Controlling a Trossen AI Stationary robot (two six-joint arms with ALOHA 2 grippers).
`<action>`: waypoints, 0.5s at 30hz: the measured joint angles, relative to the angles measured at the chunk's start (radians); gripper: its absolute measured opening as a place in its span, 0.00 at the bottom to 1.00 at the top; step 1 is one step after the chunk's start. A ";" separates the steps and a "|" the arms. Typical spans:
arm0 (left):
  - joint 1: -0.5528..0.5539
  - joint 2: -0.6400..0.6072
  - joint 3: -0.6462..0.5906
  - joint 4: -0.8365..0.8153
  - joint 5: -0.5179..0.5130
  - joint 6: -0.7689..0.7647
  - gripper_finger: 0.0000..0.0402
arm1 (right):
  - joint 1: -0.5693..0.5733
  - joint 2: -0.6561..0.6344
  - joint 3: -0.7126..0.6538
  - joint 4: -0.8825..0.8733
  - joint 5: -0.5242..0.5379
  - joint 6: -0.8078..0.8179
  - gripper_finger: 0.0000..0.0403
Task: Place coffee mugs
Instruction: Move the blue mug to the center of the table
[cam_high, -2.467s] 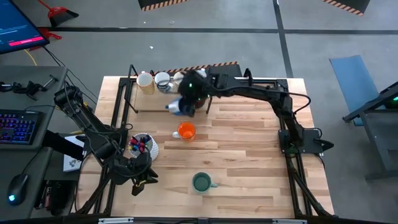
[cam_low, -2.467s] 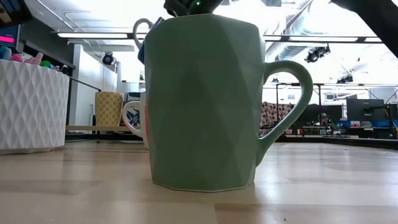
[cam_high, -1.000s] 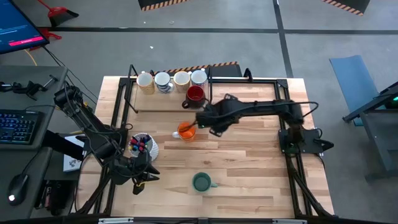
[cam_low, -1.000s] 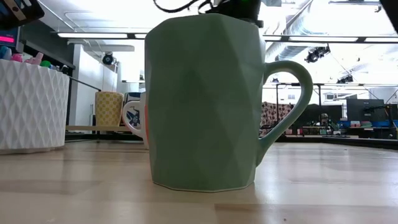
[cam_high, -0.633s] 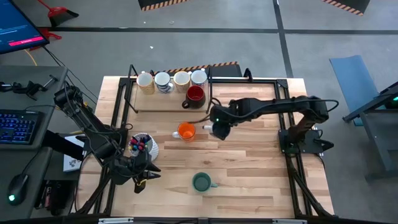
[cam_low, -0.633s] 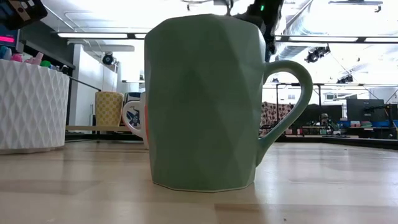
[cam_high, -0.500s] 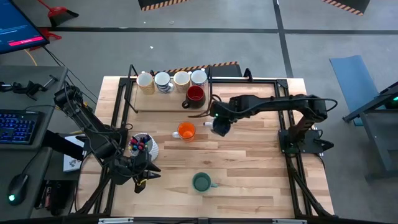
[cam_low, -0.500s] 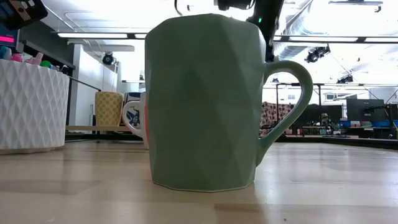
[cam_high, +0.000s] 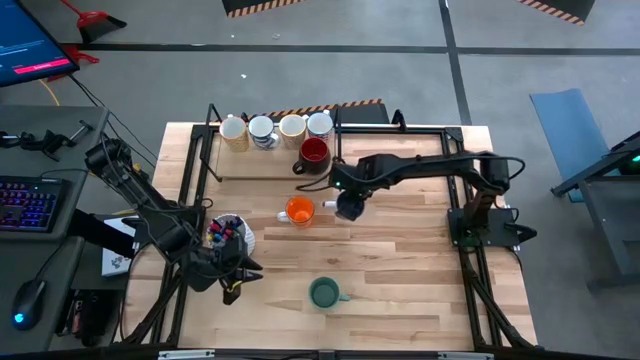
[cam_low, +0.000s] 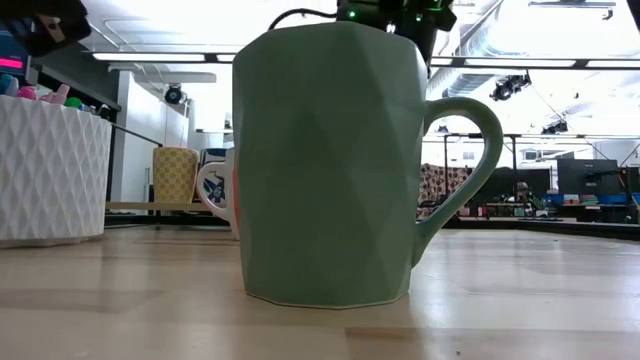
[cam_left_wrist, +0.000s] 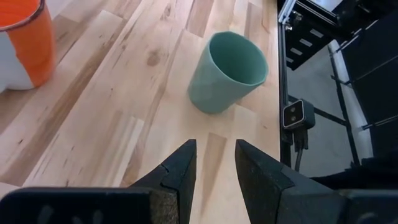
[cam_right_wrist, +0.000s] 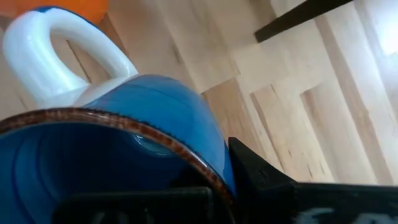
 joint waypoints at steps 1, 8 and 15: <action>0.000 0.000 0.000 0.000 0.000 0.000 0.25 | 0.001 0.005 0.000 0.002 0.000 0.000 0.00; 0.002 0.000 0.000 0.000 0.000 0.000 0.25 | 0.000 0.034 0.000 0.000 -0.003 0.000 0.00; 0.002 0.000 0.000 0.000 0.000 0.000 0.25 | 0.004 0.059 0.001 0.007 -0.043 0.003 0.00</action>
